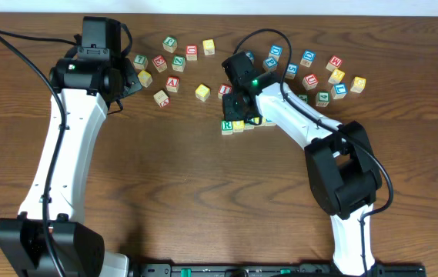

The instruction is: Spell out ROBOT

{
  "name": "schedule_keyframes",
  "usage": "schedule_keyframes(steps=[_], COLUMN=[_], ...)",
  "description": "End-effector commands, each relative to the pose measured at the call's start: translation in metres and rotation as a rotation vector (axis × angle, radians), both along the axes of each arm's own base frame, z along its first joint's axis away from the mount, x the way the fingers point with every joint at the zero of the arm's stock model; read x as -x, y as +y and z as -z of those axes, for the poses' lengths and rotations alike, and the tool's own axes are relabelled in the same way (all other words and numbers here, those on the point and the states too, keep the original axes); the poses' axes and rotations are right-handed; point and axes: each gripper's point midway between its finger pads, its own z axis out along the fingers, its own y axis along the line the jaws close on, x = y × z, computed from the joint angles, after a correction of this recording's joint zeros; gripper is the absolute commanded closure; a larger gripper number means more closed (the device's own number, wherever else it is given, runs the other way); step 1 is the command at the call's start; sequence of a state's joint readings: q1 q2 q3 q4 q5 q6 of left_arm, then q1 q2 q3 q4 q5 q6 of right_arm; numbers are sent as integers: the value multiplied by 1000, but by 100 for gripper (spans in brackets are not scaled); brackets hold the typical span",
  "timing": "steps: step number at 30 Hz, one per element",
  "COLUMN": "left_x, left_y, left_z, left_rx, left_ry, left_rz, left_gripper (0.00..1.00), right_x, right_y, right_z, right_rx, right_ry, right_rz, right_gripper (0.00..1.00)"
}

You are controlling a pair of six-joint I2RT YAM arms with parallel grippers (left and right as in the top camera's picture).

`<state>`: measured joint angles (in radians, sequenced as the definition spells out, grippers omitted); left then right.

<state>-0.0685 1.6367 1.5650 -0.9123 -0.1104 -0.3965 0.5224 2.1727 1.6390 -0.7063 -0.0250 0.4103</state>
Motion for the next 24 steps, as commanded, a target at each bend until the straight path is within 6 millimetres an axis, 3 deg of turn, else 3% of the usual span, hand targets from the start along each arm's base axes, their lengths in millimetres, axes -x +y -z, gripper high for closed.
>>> schedule_keyframes(steps=[1,24], left_x=[0,-1], left_y=[0,1], left_z=[6,5], left_rx=[0,0], left_ry=[12,8], left_rz=[-12,-12], left_gripper=[77,77], right_x=[2,7], right_y=[0,4], right_z=[-1,0], right_rx=[1,11], right_ry=[-2,-2], right_rz=[13,1], right_gripper=[99,99])
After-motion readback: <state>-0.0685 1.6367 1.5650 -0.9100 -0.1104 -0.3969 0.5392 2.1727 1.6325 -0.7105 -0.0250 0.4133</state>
